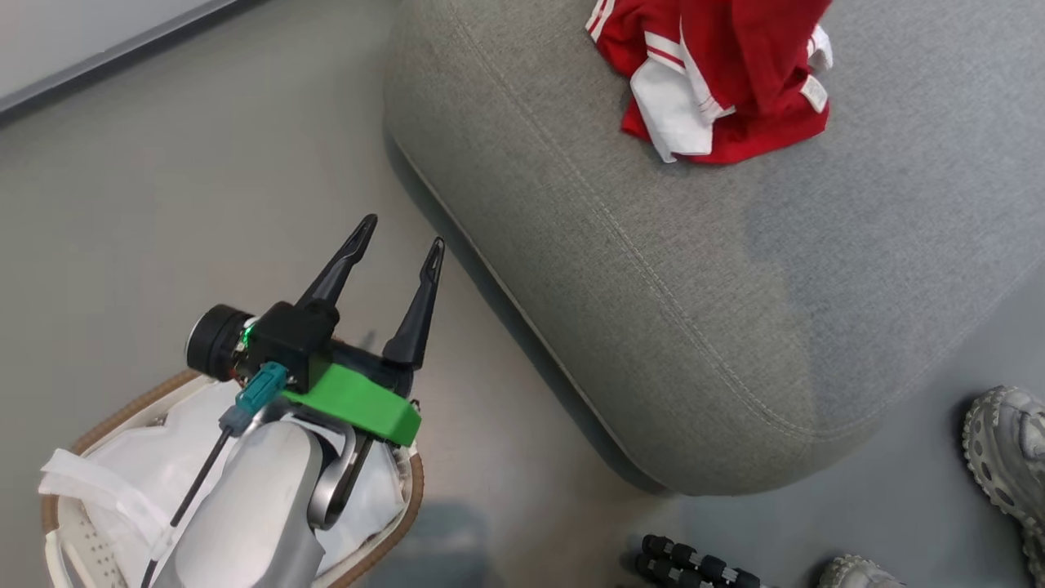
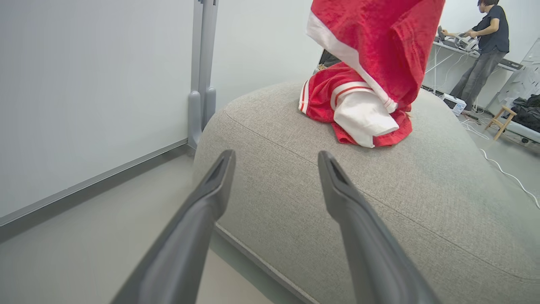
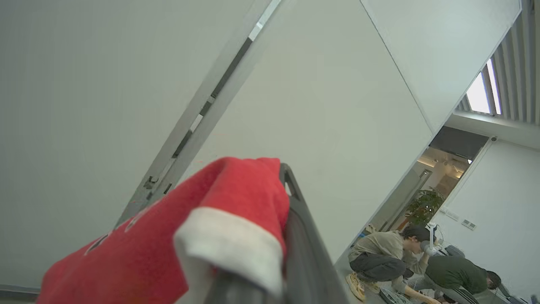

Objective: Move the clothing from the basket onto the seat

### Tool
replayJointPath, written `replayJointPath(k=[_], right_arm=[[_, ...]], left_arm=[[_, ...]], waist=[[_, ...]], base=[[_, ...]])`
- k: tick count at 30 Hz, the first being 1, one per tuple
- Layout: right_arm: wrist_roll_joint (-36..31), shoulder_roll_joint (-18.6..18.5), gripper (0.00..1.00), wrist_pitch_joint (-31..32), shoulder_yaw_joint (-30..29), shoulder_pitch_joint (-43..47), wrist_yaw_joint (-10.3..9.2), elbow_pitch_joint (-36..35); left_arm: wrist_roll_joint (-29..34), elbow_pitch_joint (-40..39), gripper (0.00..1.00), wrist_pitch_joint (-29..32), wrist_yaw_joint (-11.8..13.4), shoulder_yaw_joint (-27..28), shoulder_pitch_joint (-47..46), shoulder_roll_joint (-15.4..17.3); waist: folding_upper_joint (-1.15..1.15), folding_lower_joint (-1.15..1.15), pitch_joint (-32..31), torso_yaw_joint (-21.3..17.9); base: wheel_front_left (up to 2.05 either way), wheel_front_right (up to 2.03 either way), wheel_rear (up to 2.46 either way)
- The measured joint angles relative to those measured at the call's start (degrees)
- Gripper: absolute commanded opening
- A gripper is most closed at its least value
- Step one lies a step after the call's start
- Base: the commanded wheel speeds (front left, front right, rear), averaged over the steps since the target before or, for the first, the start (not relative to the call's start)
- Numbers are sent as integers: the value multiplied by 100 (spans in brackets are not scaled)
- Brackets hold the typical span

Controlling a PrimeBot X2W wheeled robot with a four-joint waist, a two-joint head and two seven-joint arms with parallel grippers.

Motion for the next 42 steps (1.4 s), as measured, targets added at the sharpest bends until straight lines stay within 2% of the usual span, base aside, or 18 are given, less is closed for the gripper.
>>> replayJointPath(k=[3,6,11,15,17,18,19,22,30,42], right_arm=[[-78,3,0,0,-109,59,0,555],[-82,170,0,0,-297,410,0,1056],[-124,697,0,1,-727,1228,0,1650],[-192,1165,1,1,-1222,1887,0,1798],[-261,1302,42,1,-1522,2097,0,1748],[-279,1388,92,1,-1656,2205,0,1716],[-288,1497,100,1,-1774,2329,0,1670],[-322,1671,100,1,-2005,2629,0,1510],[-257,1800,100,1,-2231,3488,0,966],[-66,1853,100,1,-1840,4200,0,120]], left_arm=[[0,-30,100,-1,0,-78,-147,1],[-1,-40,100,-1,0,-177,-283,12],[-5,-27,100,-1,0,-276,-453,105],[-19,-18,100,0,0,-352,-519,192],[-20,-15,100,-1,0,-389,-542,216],[-21,-14,100,-1,0,-403,-545,225],[-21,-9,100,-1,0,-410,-546,233],[-40,10,100,-1,0,-416,-547,229],[-131,160,100,0,0,-379,-404,51],[-121,269,100,-1,0,114,222,-301]], waist=[[0,0,184,123],[0,0,361,271],[0,0,696,489],[0,1,943,613],[0,0,1030,655],[0,0,1064,671],[0,1,1083,680],[0,0,1051,670],[0,0,663,565],[0,0,-261,544]], base=[[0,0,0],[0,0,0],[0,0,0],[0,0,0],[0,0,0],[0,0,0],[0,0,0],[0,0,0],[0,0,0],[0,0,0]])
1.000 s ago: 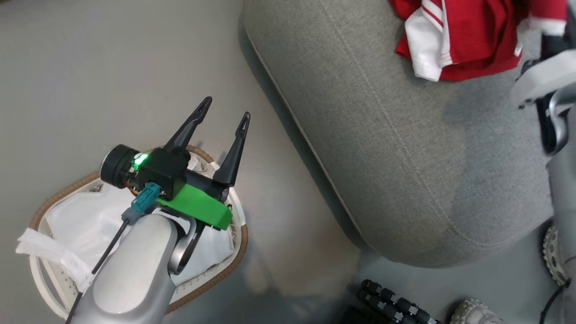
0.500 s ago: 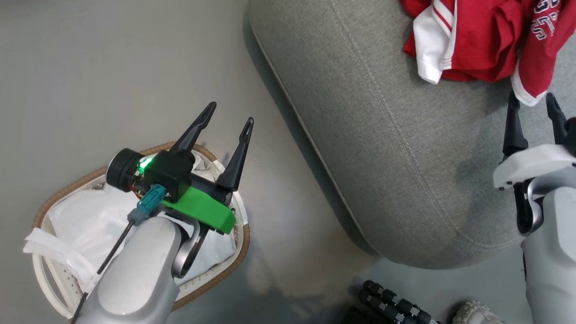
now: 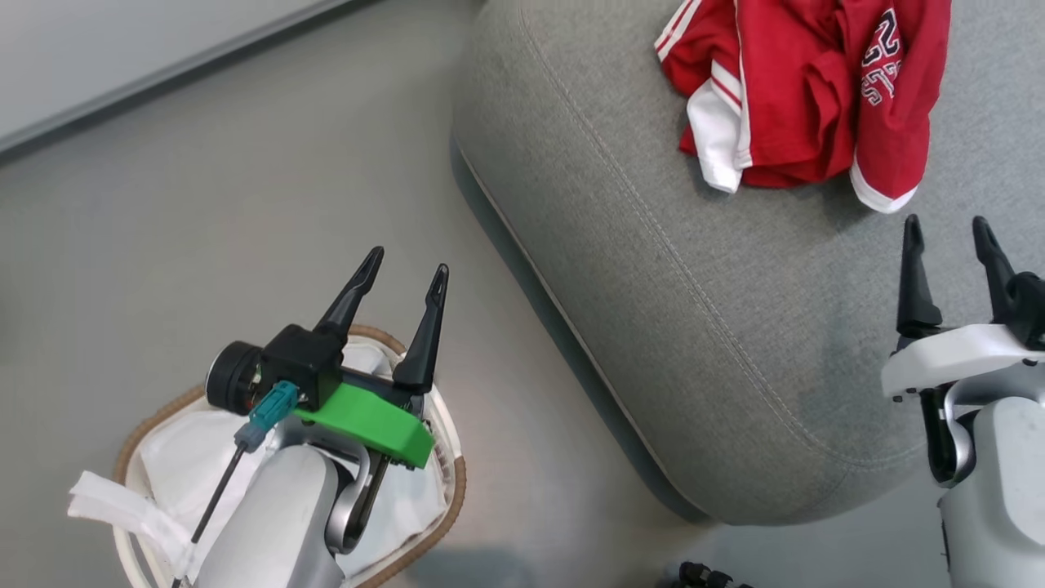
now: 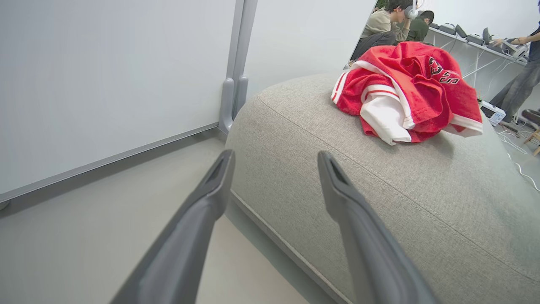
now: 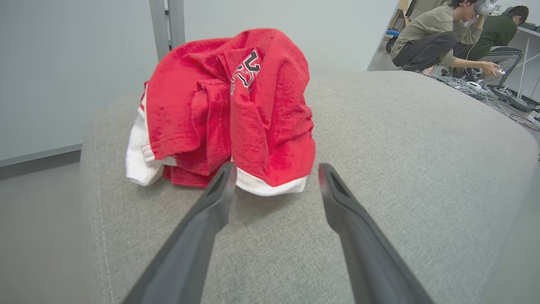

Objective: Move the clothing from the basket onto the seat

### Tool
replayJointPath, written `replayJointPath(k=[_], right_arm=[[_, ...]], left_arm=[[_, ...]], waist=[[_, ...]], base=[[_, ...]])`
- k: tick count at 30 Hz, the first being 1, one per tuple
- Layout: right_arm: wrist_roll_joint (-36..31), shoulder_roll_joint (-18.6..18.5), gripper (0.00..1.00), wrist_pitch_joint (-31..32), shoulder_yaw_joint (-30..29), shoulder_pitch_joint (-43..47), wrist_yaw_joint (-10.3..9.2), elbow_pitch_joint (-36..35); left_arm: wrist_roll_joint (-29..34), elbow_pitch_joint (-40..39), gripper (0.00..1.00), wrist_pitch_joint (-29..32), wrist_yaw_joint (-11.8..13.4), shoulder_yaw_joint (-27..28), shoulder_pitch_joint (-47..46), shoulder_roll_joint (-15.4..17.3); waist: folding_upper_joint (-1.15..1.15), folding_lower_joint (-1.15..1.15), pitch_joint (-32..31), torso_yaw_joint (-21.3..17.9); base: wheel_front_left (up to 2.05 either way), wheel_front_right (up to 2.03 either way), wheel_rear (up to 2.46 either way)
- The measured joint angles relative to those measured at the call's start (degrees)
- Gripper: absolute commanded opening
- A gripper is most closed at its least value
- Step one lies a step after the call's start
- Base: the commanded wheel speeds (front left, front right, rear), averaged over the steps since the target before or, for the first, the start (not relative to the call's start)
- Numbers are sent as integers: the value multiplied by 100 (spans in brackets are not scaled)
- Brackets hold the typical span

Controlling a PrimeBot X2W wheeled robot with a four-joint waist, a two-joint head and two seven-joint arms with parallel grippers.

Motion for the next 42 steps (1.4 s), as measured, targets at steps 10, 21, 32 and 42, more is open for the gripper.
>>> replayJointPath(k=[10,21,32,42], right_arm=[[198,191,100,0,800,112,0,-411],[276,300,100,0,1307,151,0,-222],[460,305,100,0,1574,426,0,1],[522,305,100,0,1583,881,0,101]], left_arm=[[215,37,100,0,0,694,455,-285],[415,292,100,0,0,1803,889,-482],[619,486,100,0,0,2585,1327,-567],[560,466,100,0,0,2624,1756,-575]], waist=[[0,0,-514,534],[0,0,-892,1495],[0,0,-1317,2227],[0,0,-1757,2403]], base=[[0,0,0],[0,0,0],[0,0,0],[0,0,0]])
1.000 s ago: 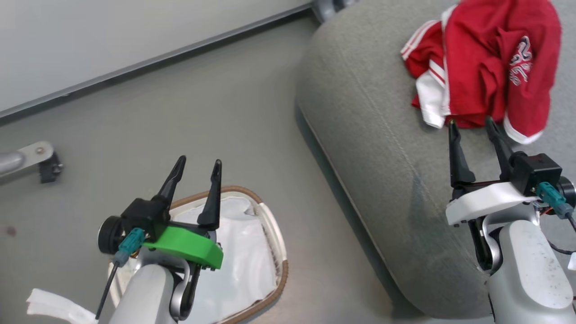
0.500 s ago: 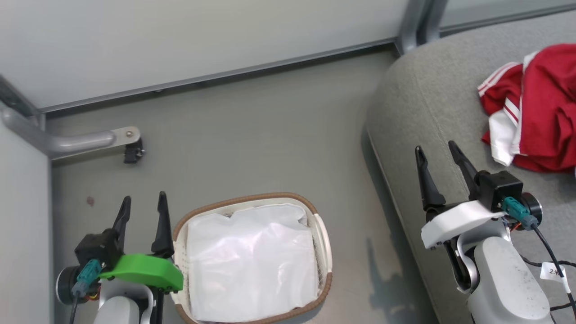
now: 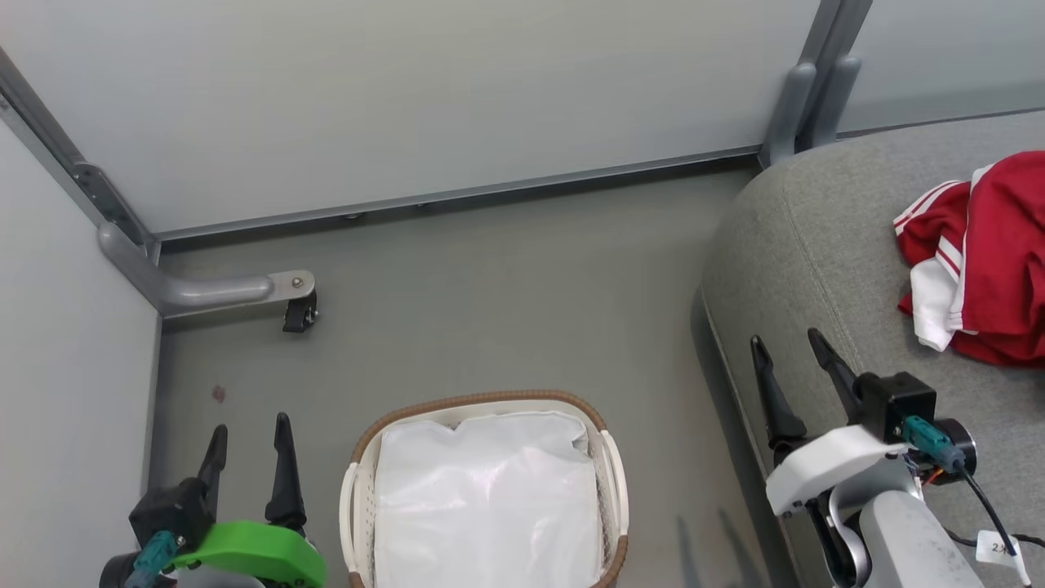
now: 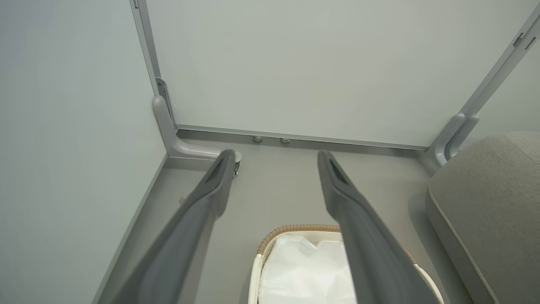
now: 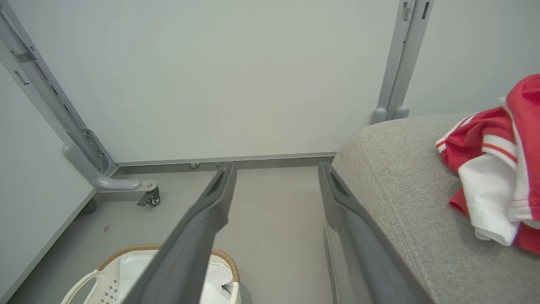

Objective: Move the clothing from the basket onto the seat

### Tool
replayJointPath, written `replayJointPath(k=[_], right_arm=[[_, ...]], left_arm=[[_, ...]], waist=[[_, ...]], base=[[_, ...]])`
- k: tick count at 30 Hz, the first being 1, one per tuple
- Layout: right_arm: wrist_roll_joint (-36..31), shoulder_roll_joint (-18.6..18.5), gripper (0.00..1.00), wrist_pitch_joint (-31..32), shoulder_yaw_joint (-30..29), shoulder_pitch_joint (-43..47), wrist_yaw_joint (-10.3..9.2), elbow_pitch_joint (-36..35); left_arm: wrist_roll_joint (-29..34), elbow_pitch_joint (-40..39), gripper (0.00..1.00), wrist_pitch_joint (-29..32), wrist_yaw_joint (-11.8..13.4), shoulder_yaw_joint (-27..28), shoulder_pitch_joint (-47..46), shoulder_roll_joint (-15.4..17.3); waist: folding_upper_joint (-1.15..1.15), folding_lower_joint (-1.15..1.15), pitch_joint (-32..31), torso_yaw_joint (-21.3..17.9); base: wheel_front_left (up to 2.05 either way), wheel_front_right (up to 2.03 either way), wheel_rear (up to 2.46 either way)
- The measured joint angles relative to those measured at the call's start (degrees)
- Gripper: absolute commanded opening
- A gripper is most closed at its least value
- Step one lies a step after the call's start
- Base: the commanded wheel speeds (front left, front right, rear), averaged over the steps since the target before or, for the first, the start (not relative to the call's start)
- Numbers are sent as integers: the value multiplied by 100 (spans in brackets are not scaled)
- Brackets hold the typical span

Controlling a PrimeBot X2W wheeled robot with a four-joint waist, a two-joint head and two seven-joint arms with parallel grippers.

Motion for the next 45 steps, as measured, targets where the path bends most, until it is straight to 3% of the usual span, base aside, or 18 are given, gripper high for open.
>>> replayJointPath(k=[4,5,11,45], right_arm=[[10,0,100,0,-1,164,0,27],[9,3,0,0,-2,197,0,48],[118,49,0,69,-11,386,0,286],[3403,42,0,904,-355,486,-1,-181]], left_arm=[[-129,-8,100,0,0,-74,166,-3],[-137,9,0,1,0,-82,194,-7],[-266,232,0,53,0,-111,247,-56],[-3260,-194,0,904,0,134,199,-53]], waist=[[0,0,-137,-24],[0,0,-159,-33],[0,0,-169,-30],[0,0,-261,2]], base=[[0,0,0],[0,0,0],[0,0,0],[0,0,0]])
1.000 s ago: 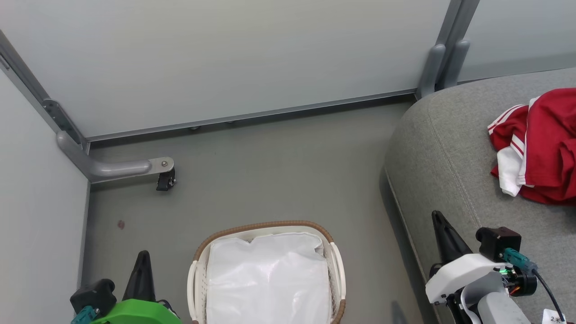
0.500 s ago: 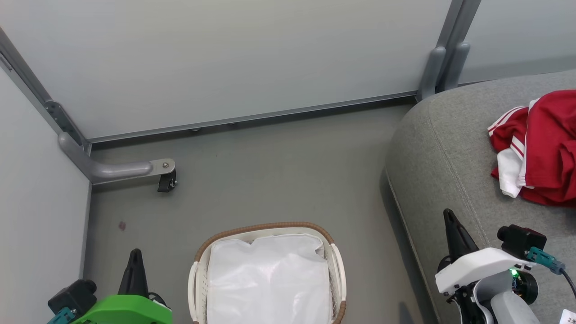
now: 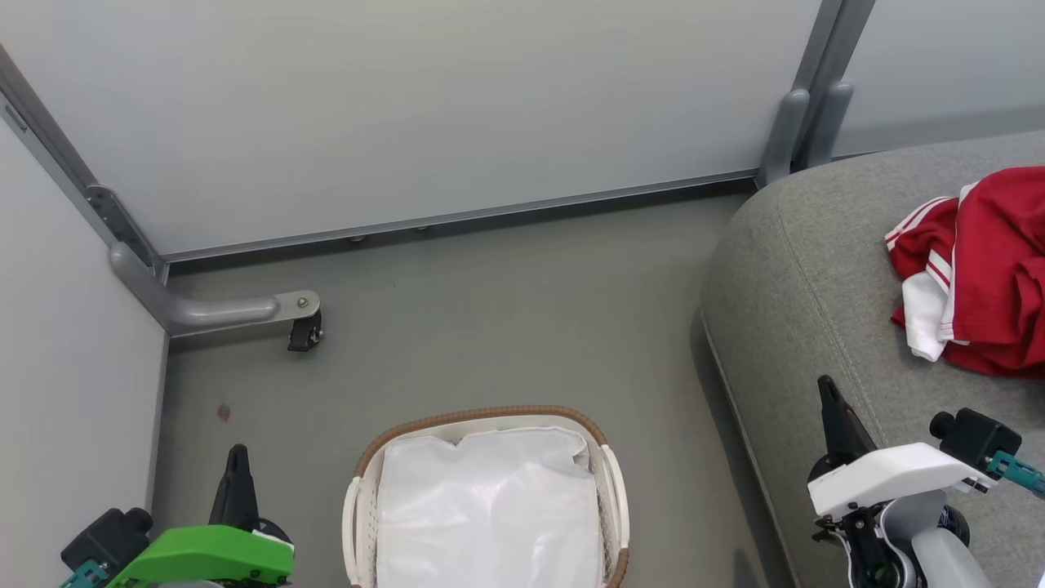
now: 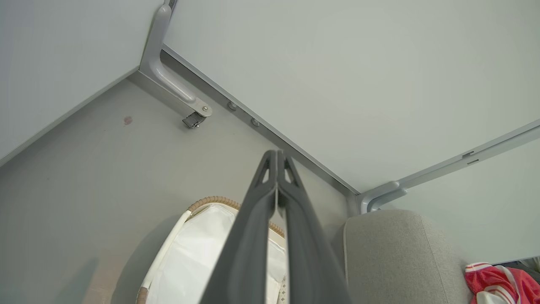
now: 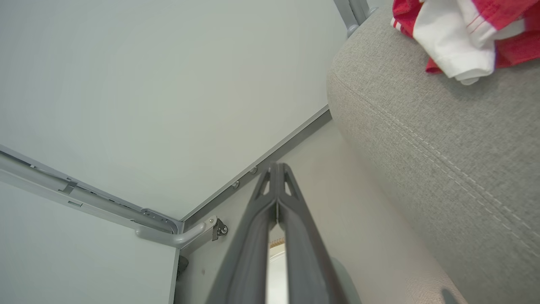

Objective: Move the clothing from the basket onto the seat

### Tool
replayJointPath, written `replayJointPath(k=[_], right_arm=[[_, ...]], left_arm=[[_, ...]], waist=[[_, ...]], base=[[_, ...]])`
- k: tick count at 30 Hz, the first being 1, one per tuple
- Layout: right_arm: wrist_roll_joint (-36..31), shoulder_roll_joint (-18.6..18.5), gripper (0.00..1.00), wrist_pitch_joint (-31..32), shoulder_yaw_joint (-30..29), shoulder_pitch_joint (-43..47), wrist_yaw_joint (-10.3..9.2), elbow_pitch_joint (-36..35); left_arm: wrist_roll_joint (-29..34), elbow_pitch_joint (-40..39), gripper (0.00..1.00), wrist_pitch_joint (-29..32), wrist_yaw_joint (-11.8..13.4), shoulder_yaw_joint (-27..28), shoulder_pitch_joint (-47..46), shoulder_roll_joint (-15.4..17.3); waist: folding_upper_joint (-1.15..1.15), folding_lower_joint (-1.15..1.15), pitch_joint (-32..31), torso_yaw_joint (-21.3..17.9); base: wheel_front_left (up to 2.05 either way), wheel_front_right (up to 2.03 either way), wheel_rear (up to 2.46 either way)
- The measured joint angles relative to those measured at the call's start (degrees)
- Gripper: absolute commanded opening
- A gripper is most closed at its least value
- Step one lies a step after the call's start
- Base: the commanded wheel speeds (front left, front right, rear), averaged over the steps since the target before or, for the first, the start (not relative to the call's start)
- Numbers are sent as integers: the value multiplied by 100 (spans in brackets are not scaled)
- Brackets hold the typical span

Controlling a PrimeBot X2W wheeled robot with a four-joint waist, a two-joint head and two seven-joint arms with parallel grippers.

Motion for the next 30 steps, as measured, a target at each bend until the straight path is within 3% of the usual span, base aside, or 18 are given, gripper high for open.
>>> replayJointPath(k=[30], right_arm=[[2056,-12,0,522,-224,87,0,-303]], left_arm=[[-1894,-278,0,523,0,149,-159,8]], waist=[[0,0,-81,29]], base=[[0,0,0]])
